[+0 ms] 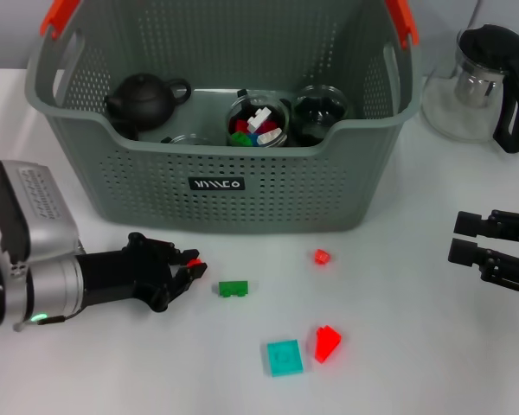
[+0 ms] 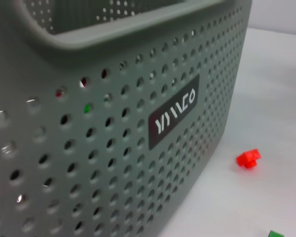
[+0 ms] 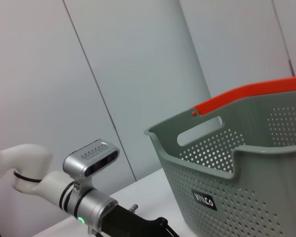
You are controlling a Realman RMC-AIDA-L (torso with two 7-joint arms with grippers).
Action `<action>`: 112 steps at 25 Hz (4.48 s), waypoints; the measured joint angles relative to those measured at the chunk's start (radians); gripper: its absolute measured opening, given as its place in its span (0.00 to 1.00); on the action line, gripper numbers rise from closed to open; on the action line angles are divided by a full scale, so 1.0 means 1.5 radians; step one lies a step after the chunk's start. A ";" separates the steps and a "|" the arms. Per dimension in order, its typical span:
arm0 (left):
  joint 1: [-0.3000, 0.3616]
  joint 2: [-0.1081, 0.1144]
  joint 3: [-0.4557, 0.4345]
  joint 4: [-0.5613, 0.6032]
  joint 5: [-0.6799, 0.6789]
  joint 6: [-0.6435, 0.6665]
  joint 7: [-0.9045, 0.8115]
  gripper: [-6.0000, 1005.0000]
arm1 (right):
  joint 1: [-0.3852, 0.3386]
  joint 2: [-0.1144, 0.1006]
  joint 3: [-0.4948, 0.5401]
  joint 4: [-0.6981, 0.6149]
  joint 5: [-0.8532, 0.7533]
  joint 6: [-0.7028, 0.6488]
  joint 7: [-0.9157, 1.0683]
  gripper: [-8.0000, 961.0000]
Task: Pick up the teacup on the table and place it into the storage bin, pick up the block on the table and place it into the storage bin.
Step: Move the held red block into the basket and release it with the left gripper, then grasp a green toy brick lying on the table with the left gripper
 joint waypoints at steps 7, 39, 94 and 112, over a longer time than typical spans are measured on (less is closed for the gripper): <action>0.022 0.023 -0.048 0.078 -0.005 0.221 -0.072 0.17 | -0.001 0.000 0.004 0.000 0.000 -0.004 0.000 0.52; -0.305 0.071 0.170 0.218 0.245 -0.019 -0.785 0.24 | 0.008 0.001 0.005 0.000 0.001 -0.004 -0.001 0.52; -0.012 0.001 0.064 -0.025 0.002 0.056 0.006 0.53 | 0.007 0.000 0.006 -0.001 0.001 -0.003 0.000 0.52; -0.013 -0.001 0.067 -0.032 -0.004 0.029 0.037 0.49 | 0.007 0.000 0.006 -0.001 0.000 0.000 0.000 0.52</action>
